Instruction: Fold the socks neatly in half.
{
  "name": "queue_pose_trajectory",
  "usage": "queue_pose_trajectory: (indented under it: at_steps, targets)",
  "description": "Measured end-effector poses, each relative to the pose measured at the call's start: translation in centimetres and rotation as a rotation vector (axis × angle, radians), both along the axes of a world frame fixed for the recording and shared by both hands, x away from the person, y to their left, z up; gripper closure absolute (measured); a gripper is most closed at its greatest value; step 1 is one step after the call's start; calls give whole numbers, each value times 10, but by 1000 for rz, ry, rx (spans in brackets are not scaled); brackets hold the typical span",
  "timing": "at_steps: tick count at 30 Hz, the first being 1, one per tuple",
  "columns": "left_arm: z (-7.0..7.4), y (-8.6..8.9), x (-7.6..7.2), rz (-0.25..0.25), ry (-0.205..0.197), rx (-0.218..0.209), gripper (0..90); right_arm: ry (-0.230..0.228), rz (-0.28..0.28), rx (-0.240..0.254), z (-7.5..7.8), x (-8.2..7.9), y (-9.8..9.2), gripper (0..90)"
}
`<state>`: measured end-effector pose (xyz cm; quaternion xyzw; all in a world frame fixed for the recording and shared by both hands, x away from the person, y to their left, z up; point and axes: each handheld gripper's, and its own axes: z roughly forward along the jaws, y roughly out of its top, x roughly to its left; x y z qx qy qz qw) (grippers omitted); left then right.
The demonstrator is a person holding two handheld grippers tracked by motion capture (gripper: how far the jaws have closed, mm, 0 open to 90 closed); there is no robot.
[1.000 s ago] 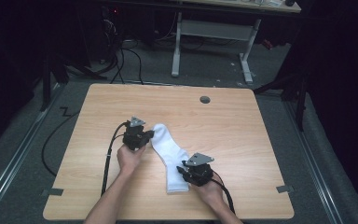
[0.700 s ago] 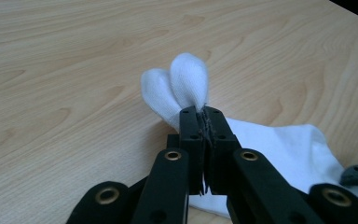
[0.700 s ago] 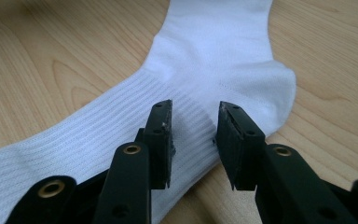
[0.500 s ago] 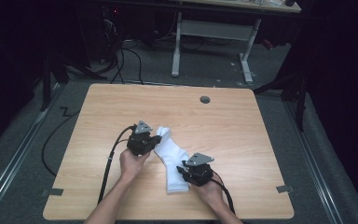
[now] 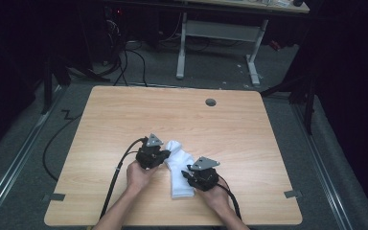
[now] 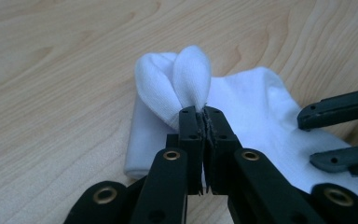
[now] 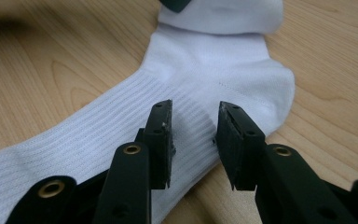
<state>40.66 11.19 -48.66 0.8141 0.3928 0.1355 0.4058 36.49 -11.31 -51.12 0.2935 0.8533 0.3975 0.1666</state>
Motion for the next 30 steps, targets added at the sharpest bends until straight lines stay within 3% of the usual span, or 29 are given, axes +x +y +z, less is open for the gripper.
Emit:
queue_pose_trajectory:
  at_steps: [4,8,14,20,25,30]
  targets:
    - [-9,2,4,21,21,2,867,2,-2,0,0,0,1,659]
    - [-8,4,8,35,29,-9,861,3,-8,1,0,1,2,659]
    - [-3,5,4,28,16,-22,797,7,-12,2,0,3,4,659]
    - [9,11,-2,38,-14,-79,760,1,-12,1,0,4,5,660]
    - [15,10,2,59,-15,-104,731,-1,-9,0,0,4,5,659]
    - [14,0,6,38,-3,-109,727,-1,-9,0,0,4,5,660]
